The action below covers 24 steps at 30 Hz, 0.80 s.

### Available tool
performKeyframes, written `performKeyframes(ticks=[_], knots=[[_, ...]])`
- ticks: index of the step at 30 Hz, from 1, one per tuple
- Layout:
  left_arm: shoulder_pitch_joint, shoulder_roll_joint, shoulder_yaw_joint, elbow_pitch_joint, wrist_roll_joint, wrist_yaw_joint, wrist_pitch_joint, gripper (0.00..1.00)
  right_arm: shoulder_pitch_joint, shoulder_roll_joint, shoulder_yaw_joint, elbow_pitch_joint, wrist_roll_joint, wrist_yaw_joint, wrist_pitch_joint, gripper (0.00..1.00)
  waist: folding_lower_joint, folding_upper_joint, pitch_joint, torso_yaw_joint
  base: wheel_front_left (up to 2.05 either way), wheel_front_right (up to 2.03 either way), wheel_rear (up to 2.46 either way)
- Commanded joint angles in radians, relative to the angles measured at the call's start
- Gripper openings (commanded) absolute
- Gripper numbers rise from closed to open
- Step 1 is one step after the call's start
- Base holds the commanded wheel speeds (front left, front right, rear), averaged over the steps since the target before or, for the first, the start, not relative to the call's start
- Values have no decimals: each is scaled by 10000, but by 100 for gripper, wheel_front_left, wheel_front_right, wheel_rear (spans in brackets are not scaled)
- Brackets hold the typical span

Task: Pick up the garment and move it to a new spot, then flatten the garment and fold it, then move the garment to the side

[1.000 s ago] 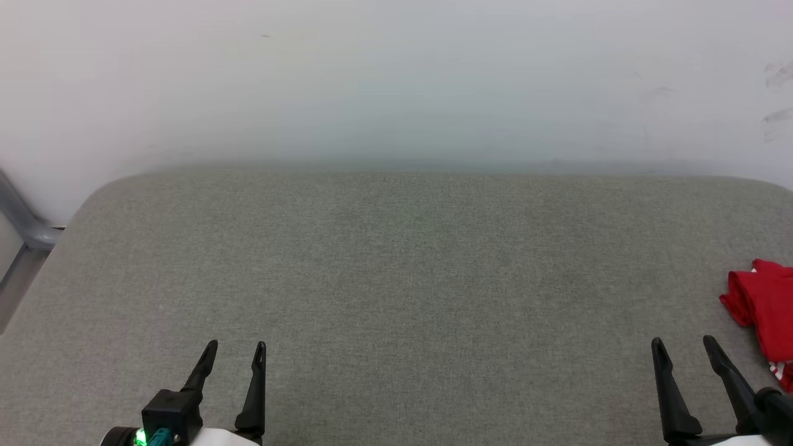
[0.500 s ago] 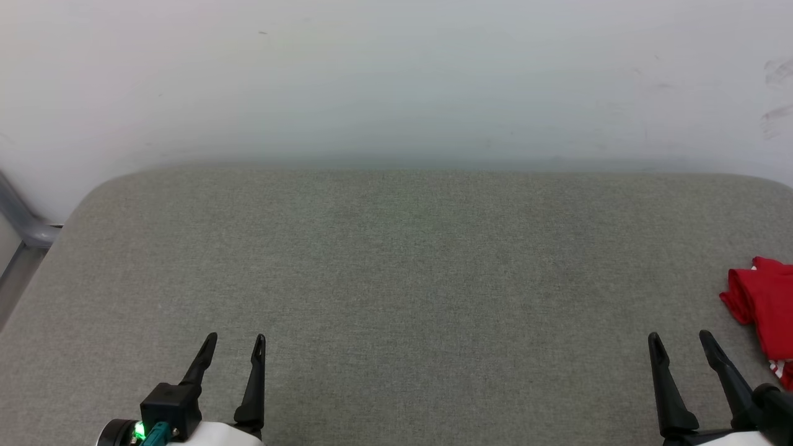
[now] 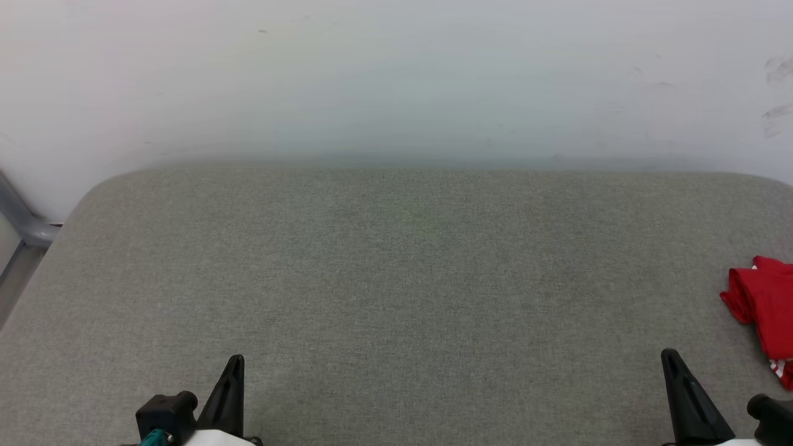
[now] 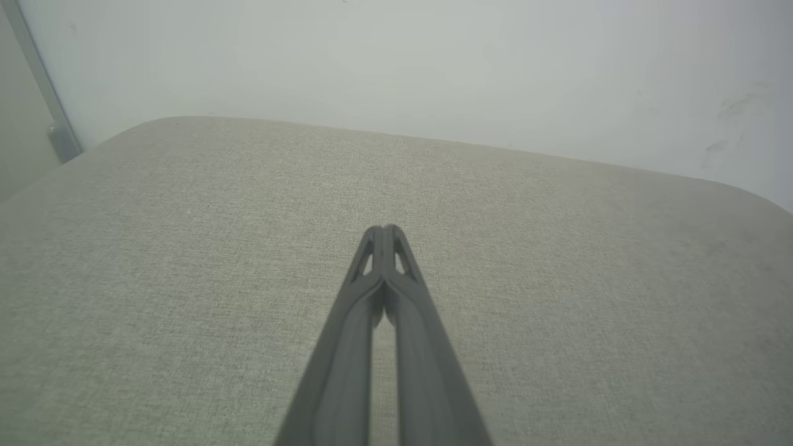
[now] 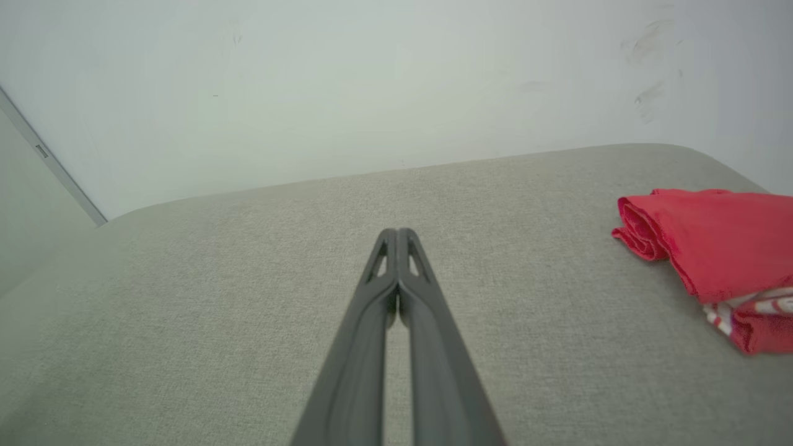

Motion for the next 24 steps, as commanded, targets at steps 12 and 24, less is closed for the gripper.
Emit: performKeyframes(ticks=[12,24], knots=[[-530,-235,528,-46,-2241,-251,589,0,-788,-158,109,557,2567,-1,127,0,0,-1,50,-36,0,0,0],[-791,-476,945,50,-4279,-475,1150,0,-1326,-233,175,1184,4837,-3,260,0,0,-1,107,-76,0,0,0]])
